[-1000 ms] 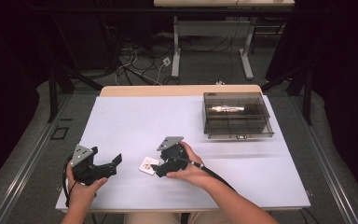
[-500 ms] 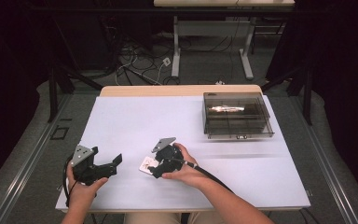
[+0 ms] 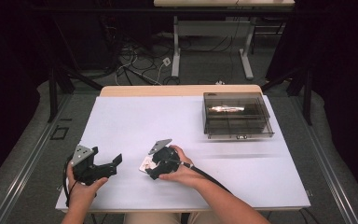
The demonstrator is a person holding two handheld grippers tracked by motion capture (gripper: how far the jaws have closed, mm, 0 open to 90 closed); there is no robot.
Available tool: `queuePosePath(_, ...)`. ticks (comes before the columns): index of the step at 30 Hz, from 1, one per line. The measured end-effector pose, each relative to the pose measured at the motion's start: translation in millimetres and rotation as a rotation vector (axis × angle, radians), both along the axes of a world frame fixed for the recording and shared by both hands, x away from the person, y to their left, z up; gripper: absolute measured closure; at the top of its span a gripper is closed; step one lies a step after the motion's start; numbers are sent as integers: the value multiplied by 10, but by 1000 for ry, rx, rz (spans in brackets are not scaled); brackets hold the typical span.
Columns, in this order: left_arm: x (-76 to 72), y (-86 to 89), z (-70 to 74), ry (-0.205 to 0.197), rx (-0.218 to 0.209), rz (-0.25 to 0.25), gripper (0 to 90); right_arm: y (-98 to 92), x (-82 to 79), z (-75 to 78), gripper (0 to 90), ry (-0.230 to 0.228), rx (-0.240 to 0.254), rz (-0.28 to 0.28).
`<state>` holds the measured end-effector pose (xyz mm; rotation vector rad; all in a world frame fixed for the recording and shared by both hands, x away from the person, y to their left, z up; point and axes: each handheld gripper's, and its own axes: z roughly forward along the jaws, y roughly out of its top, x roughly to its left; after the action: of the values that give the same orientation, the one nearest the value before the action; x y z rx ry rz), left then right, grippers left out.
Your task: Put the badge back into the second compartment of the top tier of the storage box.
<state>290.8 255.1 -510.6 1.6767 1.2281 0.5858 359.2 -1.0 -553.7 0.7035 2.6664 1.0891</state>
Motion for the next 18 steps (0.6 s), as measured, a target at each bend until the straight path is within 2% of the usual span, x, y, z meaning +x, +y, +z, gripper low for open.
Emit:
queuePosePath(3, -2, 4, 0, -2, 0, 3, 4, 22, -2, -17, 250, 22, 9, -19)
queuePosePath(7, -11, 10, -1, 2, 0, 3, 4, 45, 34, -54, 255, 1, 14, 14)
queuePosePath(8, -14, 11, -3, 2, -3, 5, 4, 56, 8, -52, 257, 26, 16, -7)
queuePosePath(11, -28, 24, -4, 3, -4, 9, 5, 77, 6, -63, 257, 21, 19, -2)
queuePosePath(13, -38, 32, -2, 1, -7, 14, 4, 85, 36, -76, 262, -7, 21, 32)
queuePosePath(14, -44, 39, 0, 1, -7, 15, 5, 93, 7, -75, 263, 19, 22, 4)
queuePosePath(18, -58, 48, -3, 1, -5, 21, 4, 108, 10, -84, 272, 24, 25, 5)
